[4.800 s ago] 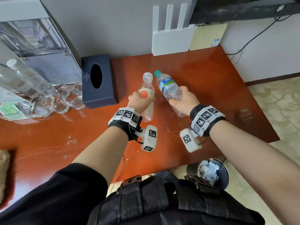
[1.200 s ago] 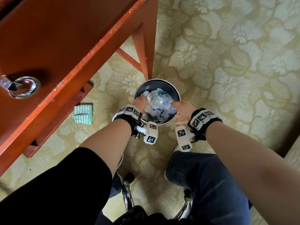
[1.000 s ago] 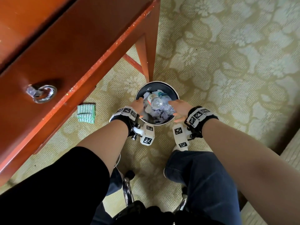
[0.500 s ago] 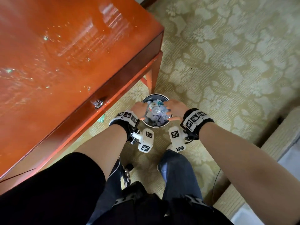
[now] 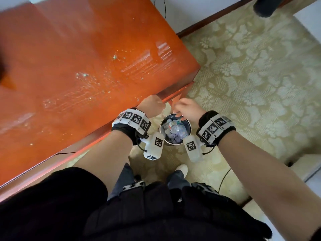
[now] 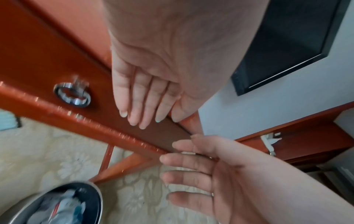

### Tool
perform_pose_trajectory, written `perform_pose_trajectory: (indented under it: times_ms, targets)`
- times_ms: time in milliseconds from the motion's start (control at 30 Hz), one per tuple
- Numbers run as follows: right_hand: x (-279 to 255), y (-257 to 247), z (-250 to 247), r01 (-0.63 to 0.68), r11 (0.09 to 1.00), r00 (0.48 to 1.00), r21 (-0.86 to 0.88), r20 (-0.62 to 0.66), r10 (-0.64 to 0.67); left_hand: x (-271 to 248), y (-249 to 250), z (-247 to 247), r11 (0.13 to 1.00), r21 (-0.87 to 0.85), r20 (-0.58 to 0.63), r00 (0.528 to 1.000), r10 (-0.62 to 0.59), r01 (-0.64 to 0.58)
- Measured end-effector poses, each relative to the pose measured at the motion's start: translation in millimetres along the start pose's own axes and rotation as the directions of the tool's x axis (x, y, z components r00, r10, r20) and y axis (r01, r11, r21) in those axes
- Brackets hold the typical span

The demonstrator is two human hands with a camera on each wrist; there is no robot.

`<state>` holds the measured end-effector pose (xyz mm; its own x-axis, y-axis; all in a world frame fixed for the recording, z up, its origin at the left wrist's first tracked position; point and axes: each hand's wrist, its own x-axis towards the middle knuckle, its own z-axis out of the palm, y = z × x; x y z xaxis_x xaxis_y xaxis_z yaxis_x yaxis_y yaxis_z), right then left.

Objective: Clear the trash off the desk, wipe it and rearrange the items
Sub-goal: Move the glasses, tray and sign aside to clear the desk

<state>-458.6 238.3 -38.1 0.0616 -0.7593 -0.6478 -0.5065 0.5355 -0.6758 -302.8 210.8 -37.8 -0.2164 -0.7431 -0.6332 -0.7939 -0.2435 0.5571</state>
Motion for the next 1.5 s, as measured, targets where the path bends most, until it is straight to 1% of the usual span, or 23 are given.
perform_pose_trajectory:
  times_ms: [100,167,233,300,400,567,733,800,867,967,1033,1167,1267,1500]
  targets:
    - [-4.3,-37.2,8.4,0.095,0.980,0.995,-0.172,0.043,-0.089,-21.6,-8.1,-33.2,0.999,0.008,-0.078,0.996,0.031,-0.031]
    - [-7.5,-64.2,17.4,0.183,0.930,0.983,-0.320,0.072,-0.169,-35.3,-18.5,-54.6,0.999,0.018,-0.159,0.987,0.037,-0.035]
    - [-10.8,-92.4,29.6,0.265,0.866,0.964,-0.424,0.106,-0.243,-47.9,-32.1,-76.4,0.999,0.044,-0.225,0.973,0.041,-0.032]
    - [-13.8,-120.2,44.8,0.330,0.816,0.944,-0.474,0.159,-0.289,-58.8,-49.1,-98.2,0.998,0.067,-0.259,0.965,0.030,-0.013]
    - [-15.1,-158.9,73.3,0.406,0.736,0.914,-0.542,0.245,-0.324,-74.2,-83.7,-130.9,0.995,0.089,-0.310,0.951,-0.010,0.039]
    - [-9.0,-213.7,128.2,0.508,0.586,0.861,-0.631,0.343,-0.377,-104.4,-149.6,-179.1,0.992,0.083,-0.401,0.914,-0.054,0.095]
    - [-2.5,-266.8,197.4,0.581,0.481,0.811,-0.657,0.419,-0.408,-139.8,-216.0,-223.9,0.987,0.034,-0.467,0.875,-0.124,0.158]
    - [-2.1,-284.5,222.7,0.606,0.446,0.792,-0.658,0.448,-0.416,-154.5,-238.7,-238.2,0.985,0.027,-0.474,0.869,-0.140,0.173]
    - [-2.6,-300.0,244.9,0.627,0.415,0.775,-0.659,0.474,-0.419,-166.4,-260.7,-251.7,0.982,0.038,-0.477,0.867,-0.144,0.184]
    - [-3.7,-320.0,270.9,0.655,0.367,0.750,-0.661,0.511,-0.419,-183.1,-285.7,-266.5,0.976,0.017,-0.506,0.844,-0.177,0.215]
    - [-2.5,-330.9,284.1,0.671,0.342,0.735,-0.657,0.530,-0.424,-191.6,-296.3,-272.5,0.973,-0.011,-0.528,0.826,-0.200,0.229]
    - [3.5,-347.5,305.8,0.701,0.301,0.708,-0.647,0.581,-0.402,-201.0,-308.5,-278.0,0.964,-0.088,-0.520,0.814,-0.258,0.249]
    - [10.5,-357.6,318.0,0.733,0.254,0.676,-0.632,0.630,-0.382,-203.6,-314.4,-281.6,0.956,-0.121,-0.533,0.795,-0.289,0.266]
    - [34.8,-388.5,333.4,0.798,0.138,0.596,-0.587,0.734,-0.327,-199.8,-329.4,-297.1,0.922,-0.203,-0.571,0.724,-0.386,0.330]
